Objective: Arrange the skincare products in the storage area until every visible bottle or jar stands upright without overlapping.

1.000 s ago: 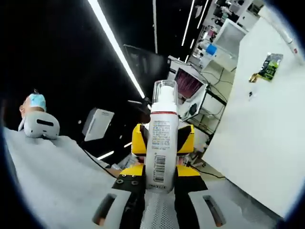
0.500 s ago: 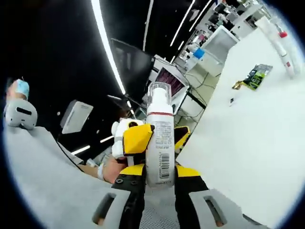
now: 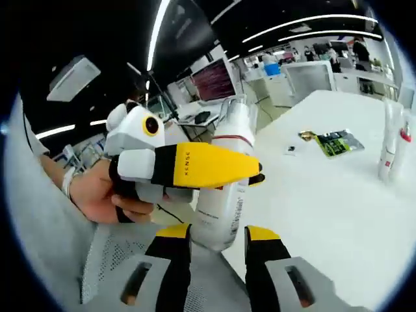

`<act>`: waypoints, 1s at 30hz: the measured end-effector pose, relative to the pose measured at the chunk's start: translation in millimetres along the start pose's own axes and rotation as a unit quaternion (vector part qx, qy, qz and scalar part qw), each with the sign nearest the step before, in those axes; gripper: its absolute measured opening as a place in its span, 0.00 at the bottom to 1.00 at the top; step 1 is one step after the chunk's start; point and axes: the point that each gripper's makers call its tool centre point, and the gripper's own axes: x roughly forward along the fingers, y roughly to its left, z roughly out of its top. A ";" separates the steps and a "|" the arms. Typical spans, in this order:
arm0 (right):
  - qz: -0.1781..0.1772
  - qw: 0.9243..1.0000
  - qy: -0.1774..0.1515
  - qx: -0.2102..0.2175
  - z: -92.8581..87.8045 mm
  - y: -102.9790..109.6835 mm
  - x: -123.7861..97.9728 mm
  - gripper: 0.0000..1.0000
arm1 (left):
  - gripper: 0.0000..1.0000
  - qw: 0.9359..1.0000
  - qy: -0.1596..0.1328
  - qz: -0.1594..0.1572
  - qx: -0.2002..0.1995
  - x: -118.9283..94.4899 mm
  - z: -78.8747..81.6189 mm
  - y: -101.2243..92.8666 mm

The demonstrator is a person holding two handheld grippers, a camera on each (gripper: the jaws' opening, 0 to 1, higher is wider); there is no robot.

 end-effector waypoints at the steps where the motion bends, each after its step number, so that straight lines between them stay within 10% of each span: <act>1: -0.008 1.000 0.005 -0.005 0.1 -0.6 1.1 0.22 | 0.19 1.000 -0.001 0.002 0.006 0.1 0.0 -0.4; 12: -0.018 1.000 0.021 -0.001 0.3 -4.0 4.6 0.19 | 0.19 0.999 -0.004 0.012 0.032 -0.8 2.0 2.1; 30: 0.133 0.984 -0.040 0.108 3.0 25.3 -33.4 0.17 | 0.22 0.994 0.030 -0.101 0.042 1.1 -12.3 -43.6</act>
